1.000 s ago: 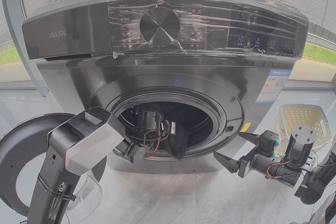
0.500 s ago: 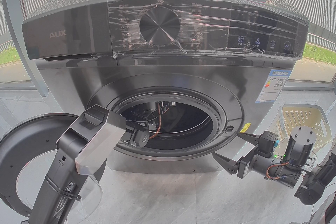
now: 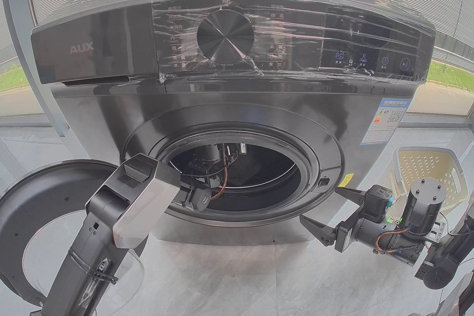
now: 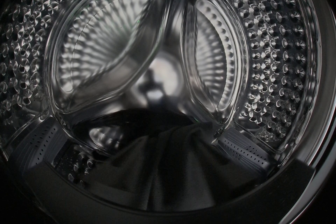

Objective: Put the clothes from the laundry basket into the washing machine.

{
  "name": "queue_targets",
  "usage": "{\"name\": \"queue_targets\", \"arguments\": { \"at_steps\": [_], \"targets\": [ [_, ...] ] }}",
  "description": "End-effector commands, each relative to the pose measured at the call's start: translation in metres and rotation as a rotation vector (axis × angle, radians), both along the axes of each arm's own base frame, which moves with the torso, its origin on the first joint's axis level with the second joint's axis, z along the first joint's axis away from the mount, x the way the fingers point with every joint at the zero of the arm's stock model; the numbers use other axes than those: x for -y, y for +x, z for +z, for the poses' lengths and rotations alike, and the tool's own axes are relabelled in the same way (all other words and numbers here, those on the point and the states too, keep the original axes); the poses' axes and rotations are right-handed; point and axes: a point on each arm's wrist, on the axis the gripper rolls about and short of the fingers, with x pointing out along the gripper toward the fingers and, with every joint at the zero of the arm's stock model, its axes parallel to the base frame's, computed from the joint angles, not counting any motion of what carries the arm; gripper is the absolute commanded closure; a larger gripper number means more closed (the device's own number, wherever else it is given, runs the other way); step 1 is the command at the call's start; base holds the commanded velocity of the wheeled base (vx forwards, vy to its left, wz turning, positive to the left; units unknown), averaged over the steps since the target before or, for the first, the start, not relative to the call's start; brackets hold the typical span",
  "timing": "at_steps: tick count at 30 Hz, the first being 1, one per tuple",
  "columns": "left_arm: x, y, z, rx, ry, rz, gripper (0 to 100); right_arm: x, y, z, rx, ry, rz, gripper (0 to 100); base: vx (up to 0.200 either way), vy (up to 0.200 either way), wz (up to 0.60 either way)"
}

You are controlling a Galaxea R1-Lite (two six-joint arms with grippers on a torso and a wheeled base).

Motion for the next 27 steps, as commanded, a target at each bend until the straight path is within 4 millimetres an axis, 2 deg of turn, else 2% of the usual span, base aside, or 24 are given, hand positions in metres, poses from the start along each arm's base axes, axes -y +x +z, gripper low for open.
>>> {"name": "queue_targets", "arguments": {
  "at_steps": [1, 6, 11, 15, 23, 26, 27],
  "targets": [
    [-0.001, -0.001, -0.005, -0.014, 0.004, 0.001, 0, 0.0, 0.0, 0.0, 0.0, 0.0, 0.001, 0, 0.0, 0.0, 0.0],
    [-0.002, -0.006, -0.009, -0.036, 0.024, -0.002, 0, 0.0, 0.0, 0.0, -0.001, -0.001, 0.001, 0, 0.0, 0.0, 0.0],
    [-0.002, -0.033, -0.004, -0.119, 0.074, -0.05, 0, 0.0, 0.0, -0.001, -0.003, -0.002, 0.001, 0, 0.0, 0.0, 0.0],
    [-0.005, -0.061, 0.005, -0.174, 0.128, -0.103, 0, 0.0, -0.001, 0.0, -0.002, -0.003, 0.001, 0, 0.0, 0.0, 0.0],
    [0.009, -0.118, 0.022, -0.207, 0.16, -0.202, 0, 0.002, -0.002, -0.002, -0.01, -0.007, -0.001, 0, 0.0, 0.0, 0.0],
    [0.009, -0.122, 0.023, -0.21, 0.165, -0.209, 0, 0.002, -0.002, -0.002, -0.01, -0.007, -0.001, 0, 0.0, 0.0, 0.0],
    [0.008, -0.141, 0.026, -0.224, 0.184, -0.234, 0, 0.002, -0.002, -0.001, -0.008, -0.006, -0.001, 0, 0.0, 0.0, 0.0]
  ]
}}
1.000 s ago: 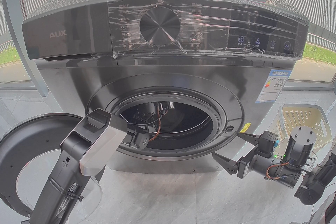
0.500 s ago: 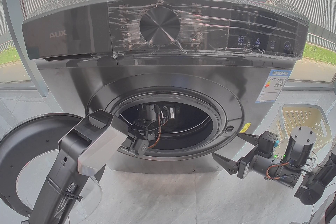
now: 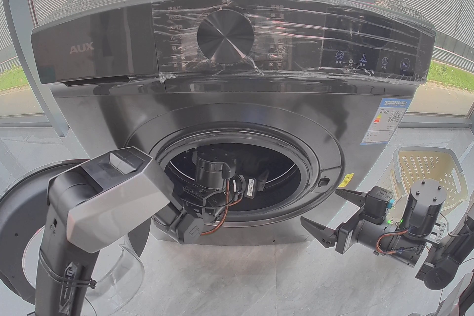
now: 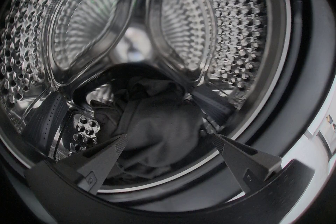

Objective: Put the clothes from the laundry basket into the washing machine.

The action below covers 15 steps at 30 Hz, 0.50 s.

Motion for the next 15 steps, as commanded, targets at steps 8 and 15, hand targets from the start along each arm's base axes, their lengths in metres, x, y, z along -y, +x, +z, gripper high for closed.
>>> {"name": "queue_targets", "arguments": {
  "at_steps": [8, 15],
  "targets": [
    [-0.006, -0.071, 0.024, -0.01, 0.025, -0.096, 0, 0.001, -0.001, 0.0, -0.001, 0.0, 0.0, 0, 0.0, 0.0, 0.0],
    [-0.011, -0.098, 0.024, -0.012, 0.022, -0.142, 0, 0.002, -0.003, -0.001, -0.008, -0.005, -0.002, 0, 0.0, 0.0, 0.0]
  ]
}}
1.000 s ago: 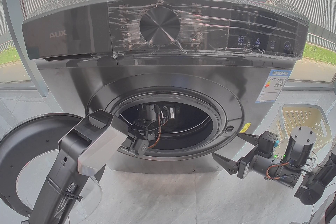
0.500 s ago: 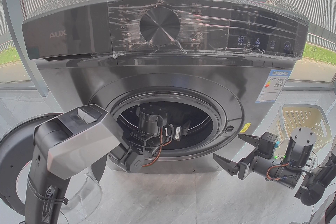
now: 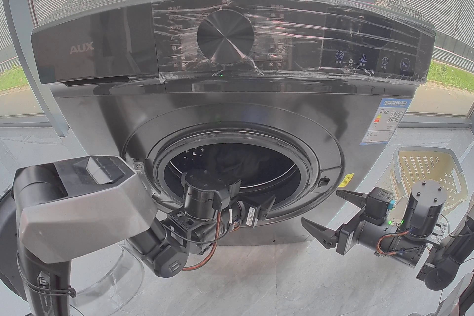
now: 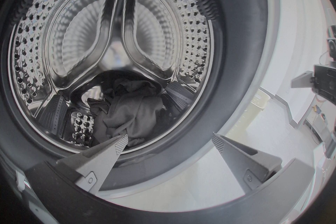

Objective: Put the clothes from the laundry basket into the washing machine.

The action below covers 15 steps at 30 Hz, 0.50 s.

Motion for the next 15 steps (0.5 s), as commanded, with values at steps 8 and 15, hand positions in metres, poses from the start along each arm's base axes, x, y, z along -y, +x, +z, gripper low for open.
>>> {"name": "queue_targets", "arguments": {
  "at_steps": [8, 15],
  "targets": [
    [-0.028, -0.045, 0.056, 0.079, -0.099, -0.018, 0, 0.004, 0.0, 0.008, 0.034, 0.019, -0.013, 0, 0.0, 0.0, 0.0],
    [-0.068, -0.09, 0.081, 0.072, -0.141, -0.005, 0, 0.012, 0.001, 0.015, 0.056, 0.035, -0.047, 0, 0.0, 0.0, 0.0]
  ]
}}
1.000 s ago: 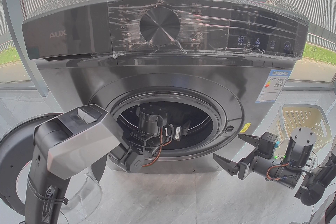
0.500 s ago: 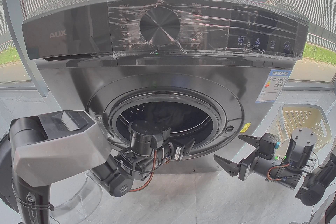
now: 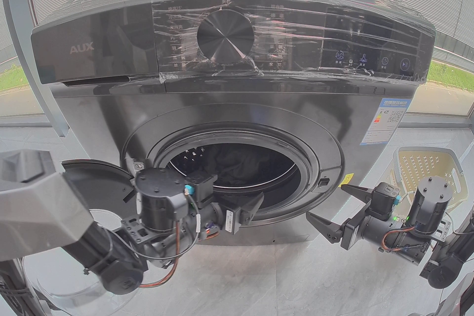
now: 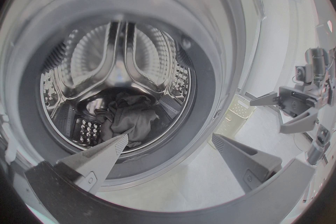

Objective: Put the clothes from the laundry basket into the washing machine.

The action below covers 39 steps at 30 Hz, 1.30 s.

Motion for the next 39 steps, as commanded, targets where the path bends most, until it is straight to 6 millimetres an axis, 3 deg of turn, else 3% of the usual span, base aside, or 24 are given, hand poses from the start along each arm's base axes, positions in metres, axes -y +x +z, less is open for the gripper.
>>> {"name": "queue_targets", "arguments": {
  "at_steps": [1, 9, 14, 23, 39],
  "targets": [
    [-0.043, -0.045, 0.035, 0.038, -0.06, 0.022, 0, 0.011, 0.004, 0.011, 0.041, 0.026, -0.053, 0, 0.0, 0.0, 0.0],
    [-0.083, -0.068, 0.04, 0.105, -0.103, 0.139, 0, 0.026, 0.003, 0.028, 0.105, 0.063, -0.128, 0, 0.0, 0.0, 0.0],
    [-0.096, -0.084, 0.035, 0.108, -0.092, 0.146, 0, 0.041, -0.002, 0.037, 0.139, 0.078, -0.186, 0, 0.0, 0.0, 0.0],
    [-0.108, -0.099, 0.036, 0.113, -0.095, 0.147, 0, 0.048, -0.015, 0.038, 0.143, 0.08, -0.19, 0, 0.0, 0.0, 0.0],
    [-0.131, -0.117, 0.042, 0.161, -0.113, 0.195, 0, 0.058, -0.034, 0.051, 0.206, 0.115, -0.212, 0, -0.2, 0.0, 0.0]
  ]
}}
